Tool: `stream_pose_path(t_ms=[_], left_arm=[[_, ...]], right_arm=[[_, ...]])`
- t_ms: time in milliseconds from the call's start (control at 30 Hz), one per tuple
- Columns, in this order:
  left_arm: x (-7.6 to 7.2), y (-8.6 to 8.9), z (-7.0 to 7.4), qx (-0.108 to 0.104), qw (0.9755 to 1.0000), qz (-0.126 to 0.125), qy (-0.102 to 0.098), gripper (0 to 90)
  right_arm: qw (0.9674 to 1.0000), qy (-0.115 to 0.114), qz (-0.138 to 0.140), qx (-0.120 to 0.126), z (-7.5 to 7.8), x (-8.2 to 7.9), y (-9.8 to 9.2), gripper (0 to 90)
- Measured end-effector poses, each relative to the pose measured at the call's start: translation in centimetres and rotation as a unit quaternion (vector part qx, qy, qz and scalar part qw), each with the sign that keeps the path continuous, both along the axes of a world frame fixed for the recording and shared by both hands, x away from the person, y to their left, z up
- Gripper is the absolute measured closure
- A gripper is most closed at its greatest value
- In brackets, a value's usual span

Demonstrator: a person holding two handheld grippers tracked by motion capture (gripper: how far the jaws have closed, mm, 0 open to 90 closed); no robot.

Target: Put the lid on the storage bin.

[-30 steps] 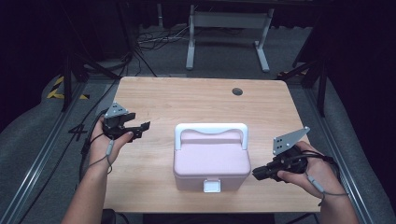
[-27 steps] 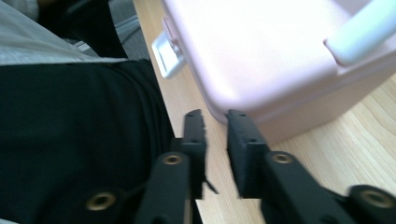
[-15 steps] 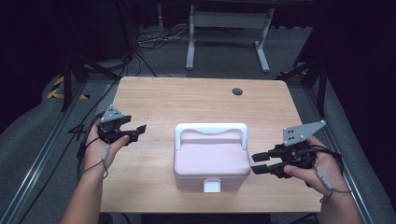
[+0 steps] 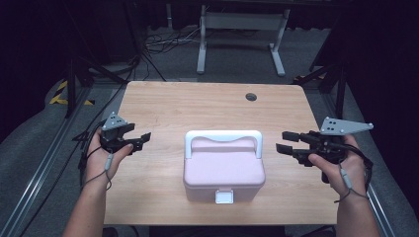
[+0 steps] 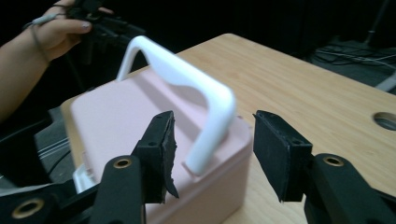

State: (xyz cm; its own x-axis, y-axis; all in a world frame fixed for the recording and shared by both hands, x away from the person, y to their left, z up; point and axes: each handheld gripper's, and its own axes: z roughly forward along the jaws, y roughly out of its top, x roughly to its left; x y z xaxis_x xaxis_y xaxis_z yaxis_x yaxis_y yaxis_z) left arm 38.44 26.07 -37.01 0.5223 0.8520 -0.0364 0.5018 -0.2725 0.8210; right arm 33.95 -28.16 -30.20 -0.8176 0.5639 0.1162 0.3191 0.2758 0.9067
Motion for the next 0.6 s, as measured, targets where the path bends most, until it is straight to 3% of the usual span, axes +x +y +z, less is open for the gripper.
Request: stream_pose_path(t_ms=[133,267,433,600], left_arm=[[0.2,0.1,-0.2,0.005,1.0000,0.006,0.001,30.1],[0.4,0.3,-0.3,0.010,0.9999,0.009,0.004,30.1],[0.7,0.3,-0.5,0.018,0.9997,0.012,0.006,29.8],[1.0,0.4,-0.8,0.017,0.9997,0.012,0.012,29.6]], right_arm=[[0.9993,-0.005,-0.038,-0.003,-0.4,0.8,-1.3,47.1],[0.9982,0.004,-0.058,-0.017,-1.3,1.8,-2.4,41.1],[0.9913,-0.002,-0.112,-0.069,-2.3,2.7,-3.8,34.4],[0.9879,0.016,-0.142,-0.060,-3.7,3.7,-5.6,30.4]])
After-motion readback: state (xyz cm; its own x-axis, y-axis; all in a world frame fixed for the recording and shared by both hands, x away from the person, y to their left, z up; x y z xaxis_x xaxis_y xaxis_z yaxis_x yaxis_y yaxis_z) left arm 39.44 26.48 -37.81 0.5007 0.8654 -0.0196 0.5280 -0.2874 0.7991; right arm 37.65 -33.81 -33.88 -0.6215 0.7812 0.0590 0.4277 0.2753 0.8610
